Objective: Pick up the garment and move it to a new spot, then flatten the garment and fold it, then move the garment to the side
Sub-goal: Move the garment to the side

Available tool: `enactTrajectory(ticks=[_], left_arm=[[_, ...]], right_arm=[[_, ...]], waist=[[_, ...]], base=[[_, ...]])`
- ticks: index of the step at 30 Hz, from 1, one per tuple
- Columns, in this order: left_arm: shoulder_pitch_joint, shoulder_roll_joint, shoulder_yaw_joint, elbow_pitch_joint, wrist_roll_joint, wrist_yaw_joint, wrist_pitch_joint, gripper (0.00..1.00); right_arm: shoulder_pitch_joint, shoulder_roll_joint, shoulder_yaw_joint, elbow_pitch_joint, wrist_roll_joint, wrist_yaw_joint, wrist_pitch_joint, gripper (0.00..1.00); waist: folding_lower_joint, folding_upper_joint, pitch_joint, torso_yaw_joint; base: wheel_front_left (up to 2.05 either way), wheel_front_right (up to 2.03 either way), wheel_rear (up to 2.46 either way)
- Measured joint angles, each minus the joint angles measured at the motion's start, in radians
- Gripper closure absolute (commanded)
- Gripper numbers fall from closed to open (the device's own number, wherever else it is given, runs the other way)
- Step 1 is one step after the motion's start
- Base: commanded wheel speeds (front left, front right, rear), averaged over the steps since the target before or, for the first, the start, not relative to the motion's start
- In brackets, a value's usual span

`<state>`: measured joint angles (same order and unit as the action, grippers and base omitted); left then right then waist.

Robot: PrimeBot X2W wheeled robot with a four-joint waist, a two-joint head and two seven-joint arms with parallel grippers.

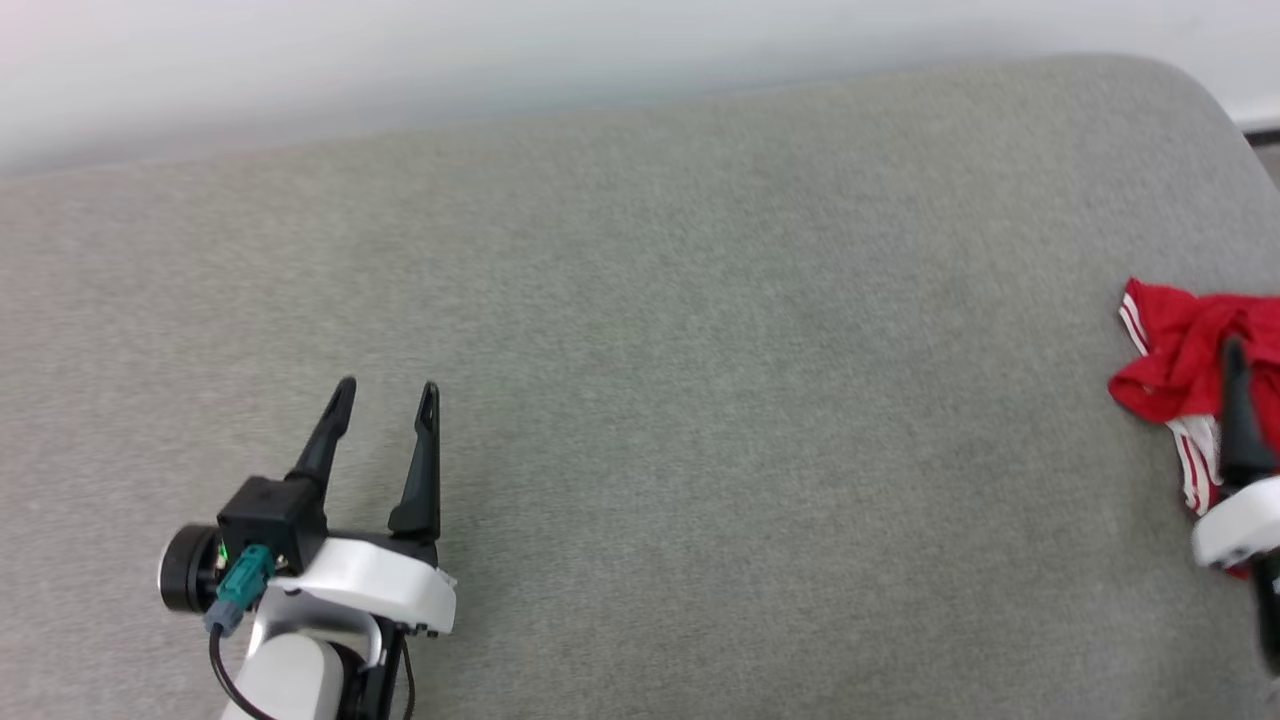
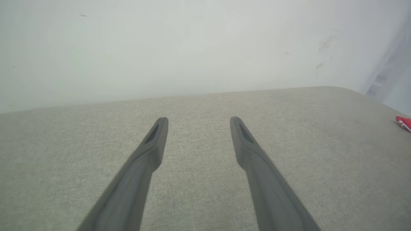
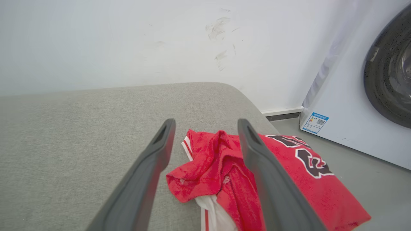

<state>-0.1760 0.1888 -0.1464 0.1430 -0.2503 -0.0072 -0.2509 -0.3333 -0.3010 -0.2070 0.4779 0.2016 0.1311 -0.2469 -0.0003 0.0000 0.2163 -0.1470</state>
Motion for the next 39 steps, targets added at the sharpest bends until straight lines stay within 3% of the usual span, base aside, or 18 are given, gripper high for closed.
enactTrajectory(ticks=[6,12,25,39], left_arm=[[0.054,-0.017,0.015,0.040,-0.014,0.015,-0.007,0.00],[0.100,-0.018,0.034,0.068,-0.008,0.024,-0.009,0.00],[0.160,-0.026,0.057,0.082,0.012,0.016,-0.009,0.00],[0.179,-0.043,0.071,0.098,0.026,-0.010,-0.009,0.00]], right_arm=[[0.145,0.142,0.036,-0.202,-0.032,0.000,0.068,0.00],[0.263,0.209,0.087,-0.398,-0.061,0.000,0.143,0.00],[0.459,0.247,0.134,-0.631,-0.091,0.000,0.231,0.00],[0.513,0.249,0.129,-0.692,-0.078,0.000,0.279,0.00]], waist=[[0.0001,0.0000,-0.074,0.054],[0.0002,0.0000,-0.141,0.106],[0.0002,0.0000,-0.225,0.145],[0.0003,0.0000,-0.240,0.146]], base=[[0.00,0.00,0.00],[0.00,0.00,0.00],[0.00,0.00,0.00],[0.00,0.00,0.00]])
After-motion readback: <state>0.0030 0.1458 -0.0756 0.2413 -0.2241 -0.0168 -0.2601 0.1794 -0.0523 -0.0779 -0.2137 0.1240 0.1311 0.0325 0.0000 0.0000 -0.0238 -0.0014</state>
